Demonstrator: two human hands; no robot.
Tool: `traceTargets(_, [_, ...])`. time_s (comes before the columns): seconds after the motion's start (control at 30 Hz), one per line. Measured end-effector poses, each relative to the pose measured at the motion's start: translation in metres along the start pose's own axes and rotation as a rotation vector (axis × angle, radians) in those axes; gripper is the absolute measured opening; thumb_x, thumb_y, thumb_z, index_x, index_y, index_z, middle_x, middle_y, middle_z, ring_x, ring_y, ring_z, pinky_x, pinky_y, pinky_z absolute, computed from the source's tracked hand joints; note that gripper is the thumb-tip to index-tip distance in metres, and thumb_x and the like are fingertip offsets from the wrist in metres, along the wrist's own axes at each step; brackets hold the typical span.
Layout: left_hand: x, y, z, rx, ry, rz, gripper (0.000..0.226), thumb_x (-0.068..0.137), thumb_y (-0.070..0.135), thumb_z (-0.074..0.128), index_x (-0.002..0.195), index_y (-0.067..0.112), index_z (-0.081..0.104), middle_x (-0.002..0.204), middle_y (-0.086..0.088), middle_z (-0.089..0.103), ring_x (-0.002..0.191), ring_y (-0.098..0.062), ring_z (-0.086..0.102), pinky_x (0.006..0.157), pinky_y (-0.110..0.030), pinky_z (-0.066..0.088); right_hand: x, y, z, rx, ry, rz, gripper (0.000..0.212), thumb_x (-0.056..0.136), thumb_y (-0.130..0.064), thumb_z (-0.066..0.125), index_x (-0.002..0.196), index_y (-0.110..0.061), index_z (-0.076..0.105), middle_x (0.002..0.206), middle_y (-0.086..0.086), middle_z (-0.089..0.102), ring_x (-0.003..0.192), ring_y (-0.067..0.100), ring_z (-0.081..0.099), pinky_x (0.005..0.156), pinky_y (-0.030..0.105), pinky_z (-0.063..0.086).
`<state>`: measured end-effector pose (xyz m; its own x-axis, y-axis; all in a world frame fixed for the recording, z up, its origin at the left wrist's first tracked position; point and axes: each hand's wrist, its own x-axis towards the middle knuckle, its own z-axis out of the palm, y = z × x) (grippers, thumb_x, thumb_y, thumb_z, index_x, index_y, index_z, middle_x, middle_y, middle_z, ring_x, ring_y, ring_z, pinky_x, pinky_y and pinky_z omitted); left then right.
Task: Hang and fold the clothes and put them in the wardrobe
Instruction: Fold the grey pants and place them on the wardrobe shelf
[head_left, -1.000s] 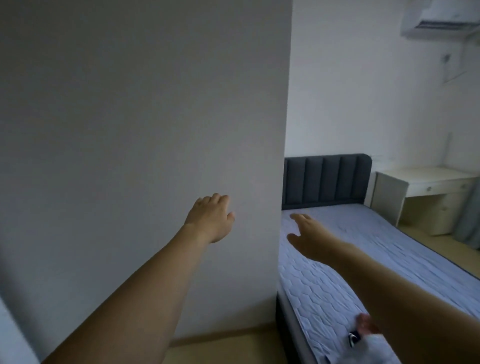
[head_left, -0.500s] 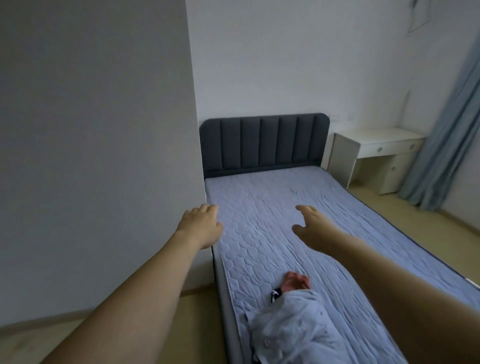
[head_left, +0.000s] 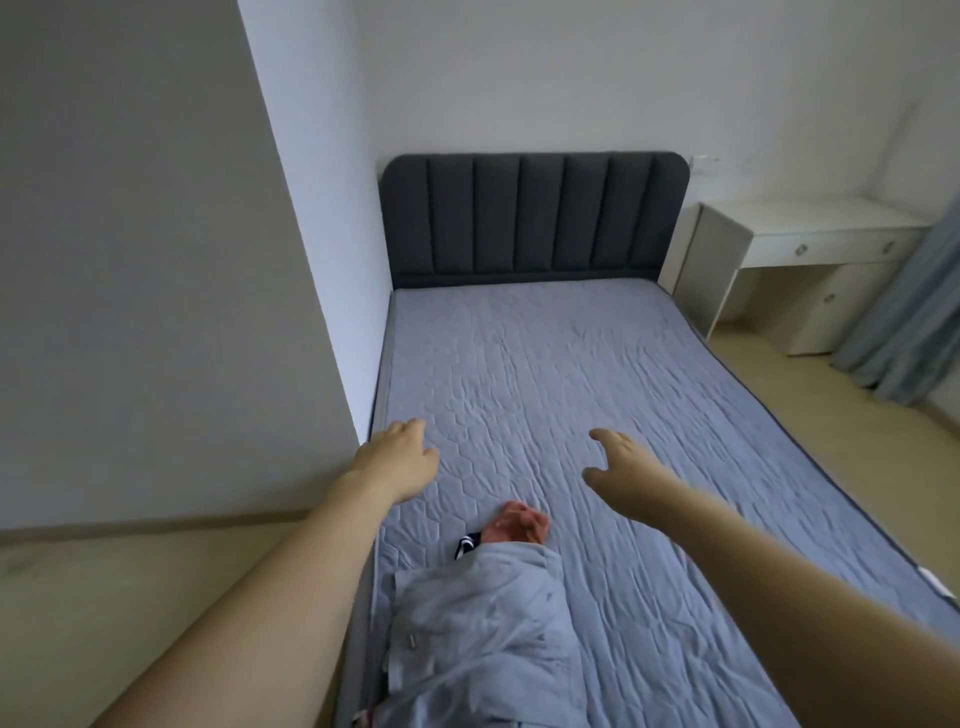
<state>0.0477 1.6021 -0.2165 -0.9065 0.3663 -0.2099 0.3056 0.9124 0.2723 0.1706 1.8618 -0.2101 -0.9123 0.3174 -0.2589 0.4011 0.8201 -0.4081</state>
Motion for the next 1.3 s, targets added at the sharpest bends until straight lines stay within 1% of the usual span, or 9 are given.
traceTargets(0.27, [0.016, 0.122, 0.147, 0.133, -0.102, -0.044, 0.05, 0.096, 0.032, 0.042, 0.143, 0.013, 0.038, 0.147, -0.01, 0.04, 0.132, -0.031, 0.041, 0.107, -0.04, 0.036, 0.091, 0.142, 0.011, -0.118, -0.235, -0.149, 0.061, 0.096, -0.023, 0.045, 0.152, -0.014, 0.021, 0.157, 0.008, 0.023, 0.138, 0.027, 0.034, 0.108, 0.037, 0.033])
traceTargets(0.43, [0.013, 0.166, 0.271, 0.078, -0.213, -0.136, 0.046, 0.098, 0.027, 0.042, 0.141, 0.011, 0.037, 0.143, -0.012, 0.04, 0.13, -0.032, 0.041, 0.103, -0.039, 0.036, 0.135, 0.193, 0.074, -0.231, -0.329, -0.299, 0.062, 0.093, -0.016, 0.044, 0.151, -0.02, 0.022, 0.156, 0.005, 0.025, 0.136, 0.028, 0.037, 0.109, 0.039, 0.036])
traceTargets(0.63, [0.035, 0.15, 0.503, -0.012, -0.248, -0.321, 0.044, 0.096, 0.035, 0.043, 0.132, 0.011, 0.042, 0.137, -0.01, 0.046, 0.125, -0.031, 0.044, 0.1, -0.04, 0.041, 0.214, 0.266, 0.251, -0.352, -0.343, -0.605, 0.077, 0.084, -0.004, 0.043, 0.151, -0.032, 0.019, 0.156, 0.001, 0.023, 0.134, 0.031, 0.036, 0.109, 0.041, 0.034])
traceTargets(0.77, [0.029, 0.138, 0.665, 0.05, -0.16, -0.362, 0.084, 0.07, 0.058, 0.054, 0.141, 0.015, 0.047, 0.142, -0.006, 0.047, 0.132, -0.03, 0.043, 0.112, -0.045, 0.026, 0.276, 0.336, 0.401, -0.459, -0.338, -0.775, 0.084, 0.084, -0.003, 0.044, 0.152, -0.038, 0.009, 0.161, -0.002, 0.005, 0.146, 0.027, 0.013, 0.118, 0.042, 0.015])
traceTargets(0.83, [0.024, 0.132, 0.727, 0.086, -0.022, -0.34, 0.099, 0.058, 0.06, 0.059, 0.143, 0.008, 0.049, 0.15, -0.011, 0.043, 0.14, -0.034, 0.037, 0.114, -0.052, 0.022, 0.301, 0.365, 0.468, -0.535, -0.291, -0.915, 0.086, 0.088, -0.017, 0.048, 0.152, -0.04, -0.004, 0.161, -0.005, -0.004, 0.148, 0.023, -0.002, 0.119, 0.046, 0.005])
traceTargets(0.9, [0.027, 0.122, 0.77, 0.139, 0.141, -0.302, 0.098, 0.061, 0.055, 0.059, 0.146, 0.008, 0.044, 0.156, -0.011, 0.034, 0.145, -0.033, 0.029, 0.116, -0.054, 0.021, 0.319, 0.388, 0.522, -0.436, -0.199, -0.986, 0.088, 0.088, -0.032, 0.049, 0.149, -0.041, -0.013, 0.162, -0.004, -0.003, 0.149, 0.021, -0.004, 0.119, 0.05, 0.002])
traceTargets(1.03, [0.035, 0.106, 0.795, 0.242, 0.373, -0.245, 0.093, 0.067, 0.05, 0.06, 0.15, 0.013, 0.038, 0.16, -0.006, 0.027, 0.148, -0.029, 0.022, 0.119, -0.053, 0.014, 0.353, 0.388, 0.56, -0.001, 0.144, -1.119, 0.065, 0.084, -0.044, 0.055, 0.144, -0.036, 0.032, 0.143, 0.001, 0.036, 0.133, 0.03, 0.03, 0.113, 0.053, 0.021])
traceTargets(1.17, [0.032, 0.107, 0.793, 0.312, 0.446, -0.26, 0.084, 0.074, 0.043, 0.056, 0.151, 0.016, 0.036, 0.159, -0.003, 0.027, 0.148, -0.025, 0.021, 0.12, -0.051, 0.014, 0.367, 0.367, 0.56, 0.012, 0.286, -1.181, 0.053, 0.086, -0.03, 0.064, 0.134, -0.029, 0.043, 0.137, 0.005, 0.041, 0.136, 0.032, 0.029, 0.111, 0.058, 0.017])
traceTargets(1.3, [0.031, 0.108, 0.792, 0.306, 0.503, -0.274, 0.077, 0.077, 0.038, 0.055, 0.149, 0.018, 0.038, 0.158, -0.001, 0.031, 0.148, -0.021, 0.022, 0.12, -0.049, 0.017, 0.356, 0.368, 0.557, -0.038, 0.391, -1.21, 0.038, 0.089, -0.02, 0.053, 0.127, -0.021, 0.053, 0.129, 0.003, 0.052, 0.136, 0.024, 0.034, 0.112, 0.054, 0.011])
